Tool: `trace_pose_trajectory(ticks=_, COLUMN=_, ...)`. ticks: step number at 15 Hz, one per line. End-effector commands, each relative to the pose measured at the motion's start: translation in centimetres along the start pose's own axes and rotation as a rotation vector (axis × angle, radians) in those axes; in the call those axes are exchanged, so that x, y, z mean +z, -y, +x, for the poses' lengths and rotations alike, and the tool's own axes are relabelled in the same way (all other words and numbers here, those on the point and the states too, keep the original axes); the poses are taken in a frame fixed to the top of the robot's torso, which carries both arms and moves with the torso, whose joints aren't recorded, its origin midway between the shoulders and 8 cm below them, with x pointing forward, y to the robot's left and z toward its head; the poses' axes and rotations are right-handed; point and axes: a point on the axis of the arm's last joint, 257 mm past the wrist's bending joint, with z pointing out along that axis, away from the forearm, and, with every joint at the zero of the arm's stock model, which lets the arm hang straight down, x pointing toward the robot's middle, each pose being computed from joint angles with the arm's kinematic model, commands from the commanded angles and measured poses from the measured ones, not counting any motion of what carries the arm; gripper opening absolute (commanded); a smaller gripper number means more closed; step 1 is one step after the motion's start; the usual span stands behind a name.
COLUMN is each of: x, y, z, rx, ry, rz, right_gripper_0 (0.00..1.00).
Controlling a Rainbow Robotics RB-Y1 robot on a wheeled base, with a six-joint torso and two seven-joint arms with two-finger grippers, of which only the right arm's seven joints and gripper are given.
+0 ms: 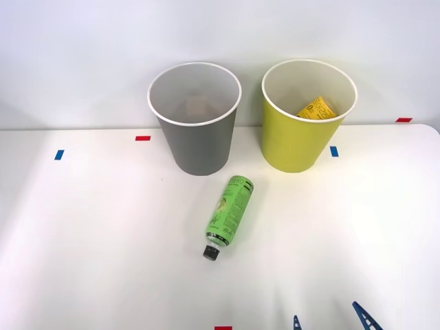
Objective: Put cans in the gray bin, plastic bottles in the light green bin
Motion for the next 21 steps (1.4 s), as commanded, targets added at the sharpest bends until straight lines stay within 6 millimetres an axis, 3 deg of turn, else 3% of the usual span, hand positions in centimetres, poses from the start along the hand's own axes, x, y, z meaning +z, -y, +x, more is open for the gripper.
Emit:
trace_pose_trajectory(ticks=1, x=0.0, y=0.0, z=-0.01, rx=0.0, ry=0.0, rz=0.0, right_gripper_0=1.0)
trace_pose_trajectory(ticks=21, x=0.0, y=0.0, z=-0.01, rx=0.0, ry=0.0, rz=0.0, right_gripper_0=1.0)
